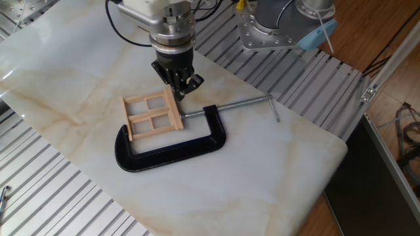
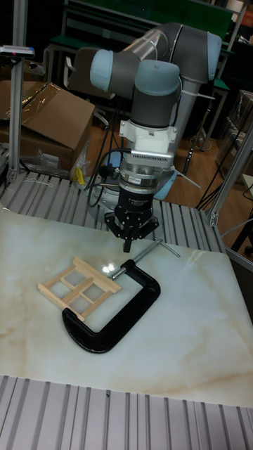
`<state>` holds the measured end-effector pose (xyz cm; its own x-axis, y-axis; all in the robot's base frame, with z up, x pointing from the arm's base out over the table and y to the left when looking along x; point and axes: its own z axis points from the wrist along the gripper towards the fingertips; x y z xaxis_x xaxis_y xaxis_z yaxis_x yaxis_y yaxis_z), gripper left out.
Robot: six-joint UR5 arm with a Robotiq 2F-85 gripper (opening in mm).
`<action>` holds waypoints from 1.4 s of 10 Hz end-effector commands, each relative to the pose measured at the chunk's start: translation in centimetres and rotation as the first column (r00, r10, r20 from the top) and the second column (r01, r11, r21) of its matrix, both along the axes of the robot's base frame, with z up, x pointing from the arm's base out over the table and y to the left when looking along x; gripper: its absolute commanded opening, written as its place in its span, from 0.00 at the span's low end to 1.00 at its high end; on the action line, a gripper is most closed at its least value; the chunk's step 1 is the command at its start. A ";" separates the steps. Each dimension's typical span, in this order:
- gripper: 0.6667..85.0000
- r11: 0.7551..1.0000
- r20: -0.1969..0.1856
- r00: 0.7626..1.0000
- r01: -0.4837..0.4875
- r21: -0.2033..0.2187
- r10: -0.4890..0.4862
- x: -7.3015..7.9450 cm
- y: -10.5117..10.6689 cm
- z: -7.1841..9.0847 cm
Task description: Close a sliding window
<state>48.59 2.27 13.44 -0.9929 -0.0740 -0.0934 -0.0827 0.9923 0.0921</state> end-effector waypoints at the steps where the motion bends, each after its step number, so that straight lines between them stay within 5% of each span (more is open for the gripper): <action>1: 0.00 1.000 0.011 1.000 -0.025 0.009 0.025 -0.4 -1.0 0.1; 3: 0.00 0.998 0.032 0.998 -0.055 0.003 0.055 -0.3 -2.4 0.4; 4: 0.00 0.997 0.032 0.997 -0.075 0.034 0.074 -0.6 -2.2 0.8; 6: 0.00 0.994 0.040 0.993 -0.111 -0.007 0.111 -0.1 -2.9 0.4; 10: 0.00 0.993 -0.005 0.993 -0.114 0.006 0.114 -1.5 -2.9 0.5; 14: 0.00 0.992 0.038 0.992 -0.122 0.020 0.121 -0.4 -2.4 0.6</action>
